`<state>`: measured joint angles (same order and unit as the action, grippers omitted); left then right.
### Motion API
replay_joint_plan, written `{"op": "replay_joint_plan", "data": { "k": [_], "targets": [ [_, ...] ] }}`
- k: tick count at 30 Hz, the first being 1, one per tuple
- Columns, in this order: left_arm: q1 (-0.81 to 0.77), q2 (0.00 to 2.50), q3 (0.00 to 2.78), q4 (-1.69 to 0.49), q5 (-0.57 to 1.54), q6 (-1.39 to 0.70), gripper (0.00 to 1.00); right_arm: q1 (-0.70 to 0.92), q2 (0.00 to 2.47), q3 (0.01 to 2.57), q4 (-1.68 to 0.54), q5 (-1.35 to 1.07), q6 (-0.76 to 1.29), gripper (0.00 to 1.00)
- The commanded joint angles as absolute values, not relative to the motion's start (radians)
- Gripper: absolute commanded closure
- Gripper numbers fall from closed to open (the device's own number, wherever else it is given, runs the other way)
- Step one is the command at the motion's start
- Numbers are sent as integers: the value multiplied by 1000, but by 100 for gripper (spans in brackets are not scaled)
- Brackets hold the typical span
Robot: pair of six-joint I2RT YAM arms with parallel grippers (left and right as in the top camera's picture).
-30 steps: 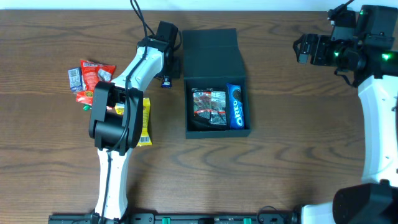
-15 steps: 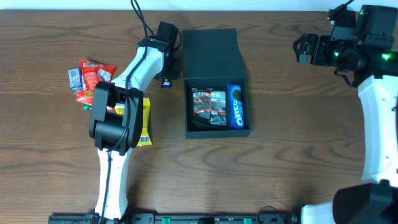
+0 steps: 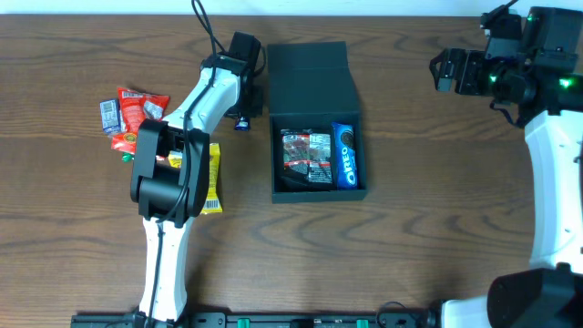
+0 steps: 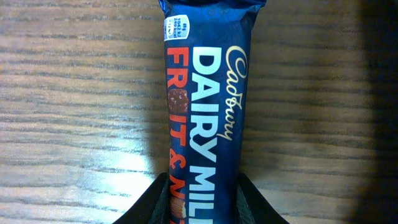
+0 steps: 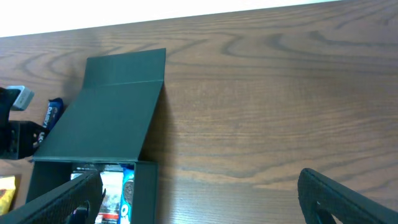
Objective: Pack container
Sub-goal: 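Lower the Dairy Milk bar into the box between bag and Oreo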
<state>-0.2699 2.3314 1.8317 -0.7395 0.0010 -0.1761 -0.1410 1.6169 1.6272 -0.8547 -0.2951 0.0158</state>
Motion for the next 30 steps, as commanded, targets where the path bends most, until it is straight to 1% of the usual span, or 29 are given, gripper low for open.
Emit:
{"op": "replay_joint_plan", "data": {
  "k": [1,8,16,18,23,25,30],
  "targets": [
    [-267,2336,1864,-772,1,-181,81,-143,1614,1624,-850,-295,22,1],
    [-267,2272,1970,-860,-8,-180,84,-143,1614,1624,-844,-295,22,1],
    [-298,2137,2012,-957,-2,-191,84,-151,1614,1624,-838,-295,31,1],
    [-326,2107,2012,-979,-2,-193,84,-163,1614,1624,-831,-295,45,1],
    [-422,2059,2012,-1013,-2,-276,85,-204,1614,1624,-812,-295,52,1],
    [-489,2057,2011,-1024,-2,-356,85,-235,1614,1624,-804,-291,52,1],
    [-602,2095,2009,-1024,-3,-474,86,-288,1614,1624,-781,-291,52,1]
  ]
}}
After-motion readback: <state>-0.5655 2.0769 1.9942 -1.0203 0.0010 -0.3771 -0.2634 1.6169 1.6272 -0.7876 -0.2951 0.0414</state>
